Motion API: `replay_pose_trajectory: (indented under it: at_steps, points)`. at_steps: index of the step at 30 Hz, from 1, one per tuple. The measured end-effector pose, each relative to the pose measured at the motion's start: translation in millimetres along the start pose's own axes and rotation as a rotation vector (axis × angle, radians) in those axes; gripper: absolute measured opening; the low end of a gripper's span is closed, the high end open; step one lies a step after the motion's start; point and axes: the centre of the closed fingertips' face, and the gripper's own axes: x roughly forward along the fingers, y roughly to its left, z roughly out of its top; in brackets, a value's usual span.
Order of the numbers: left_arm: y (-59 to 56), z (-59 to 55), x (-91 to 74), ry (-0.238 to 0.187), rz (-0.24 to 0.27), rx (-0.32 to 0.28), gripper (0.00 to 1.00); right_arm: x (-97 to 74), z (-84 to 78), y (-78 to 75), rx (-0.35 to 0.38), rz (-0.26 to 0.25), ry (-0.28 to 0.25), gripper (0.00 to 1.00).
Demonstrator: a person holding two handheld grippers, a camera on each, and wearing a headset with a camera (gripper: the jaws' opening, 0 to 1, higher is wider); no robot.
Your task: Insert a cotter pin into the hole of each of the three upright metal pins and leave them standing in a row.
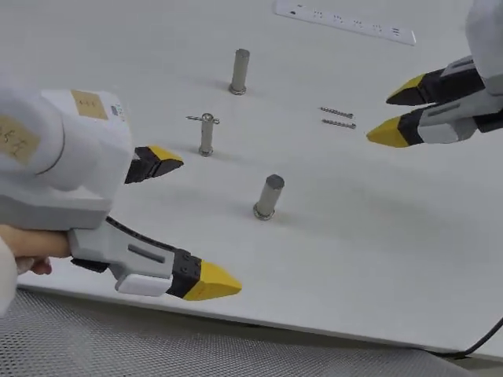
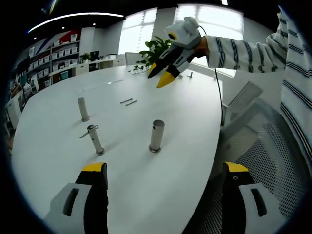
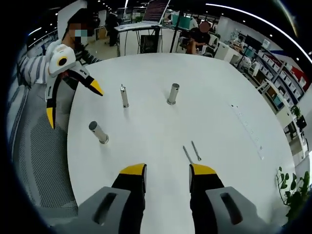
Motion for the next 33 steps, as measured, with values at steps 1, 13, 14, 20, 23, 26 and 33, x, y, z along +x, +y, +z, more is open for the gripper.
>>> replay_pose_trajectory:
  at_steps: [1, 13, 14, 20, 23, 26, 33]
  points:
    - [-1.0, 1.8, -0.2, 0.000, -0.002, 0.003, 0.97, 3.2, 0.2, -1.8, -0.001, 0.004, 0.004, 0.29]
    - [-5.6, 6.8, 0.3, 0.032, 0.007, 0.053, 0.97, 43.5, -11.8, -18.8, -0.117, 0.077, 0.140, 0.23]
    - [-5.7, 8.2, -0.3, 0.024, 0.009, 0.044, 0.97, 45.5, -14.4, -20.6, -0.133, 0.078, 0.158, 0.23]
    - [-7.7, 13.6, -0.9, -0.001, 0.022, 0.012, 0.96, 58.1, -19.7, -26.4, -0.181, 0.103, 0.208, 0.18]
    - [-8.1, 13.8, -0.6, -0.003, 0.027, 0.007, 0.96, 66.0, -22.5, -32.4, -0.202, 0.126, 0.228, 0.15]
    - [-5.1, 13.5, -1.0, -0.008, 0.043, -0.004, 0.94, 72.1, -25.4, -37.0, -0.216, 0.135, 0.249, 0.14]
    - [-3.1, 11.5, -1.9, -0.010, 0.049, -0.026, 0.93, 83.5, -31.7, -43.5, -0.206, 0.146, 0.282, 0.06]
